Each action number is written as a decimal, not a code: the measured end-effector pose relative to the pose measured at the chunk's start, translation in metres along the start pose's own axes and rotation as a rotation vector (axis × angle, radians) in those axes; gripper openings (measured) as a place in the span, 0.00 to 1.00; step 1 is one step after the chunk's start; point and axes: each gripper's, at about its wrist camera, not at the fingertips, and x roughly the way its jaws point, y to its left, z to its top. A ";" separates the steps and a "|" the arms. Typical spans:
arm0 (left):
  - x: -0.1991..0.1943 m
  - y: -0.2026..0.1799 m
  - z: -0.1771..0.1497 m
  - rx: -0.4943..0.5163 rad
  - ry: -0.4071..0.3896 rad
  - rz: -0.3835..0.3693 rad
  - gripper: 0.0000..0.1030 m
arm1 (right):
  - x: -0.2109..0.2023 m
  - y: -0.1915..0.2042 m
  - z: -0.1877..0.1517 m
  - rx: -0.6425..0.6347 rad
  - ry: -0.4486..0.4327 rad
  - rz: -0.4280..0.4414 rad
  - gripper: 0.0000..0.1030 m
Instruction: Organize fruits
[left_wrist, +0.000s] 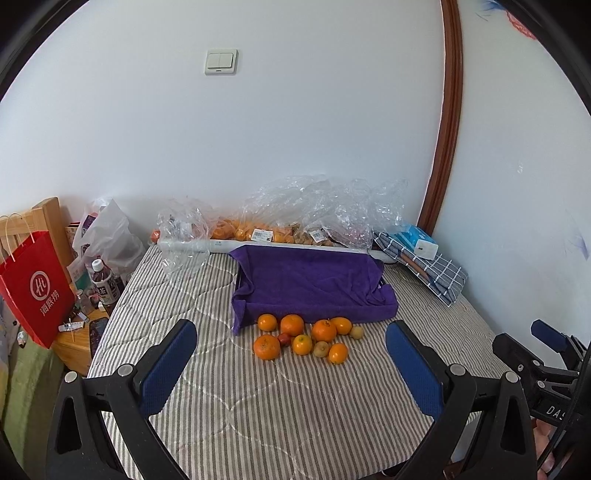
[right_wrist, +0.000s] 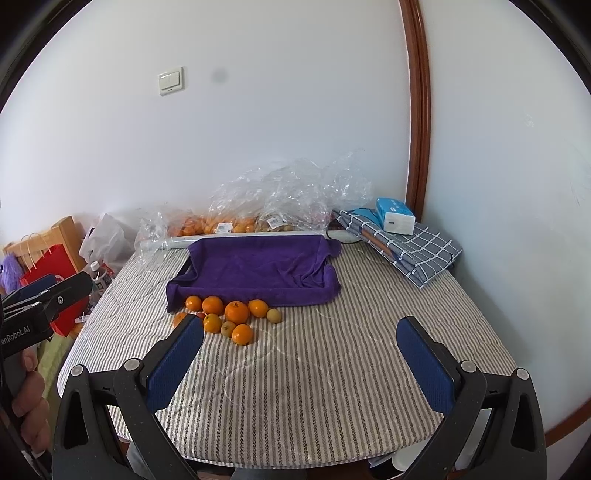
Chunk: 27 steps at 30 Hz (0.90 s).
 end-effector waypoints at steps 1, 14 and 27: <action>0.000 0.000 0.000 0.001 0.000 0.000 1.00 | 0.000 0.001 0.000 -0.002 -0.001 0.000 1.00; 0.047 0.028 -0.006 -0.043 0.049 0.025 1.00 | 0.044 0.010 -0.007 -0.028 0.031 0.004 1.00; 0.132 0.085 -0.039 -0.109 0.195 0.090 0.92 | 0.153 0.004 -0.035 0.016 0.253 0.027 0.82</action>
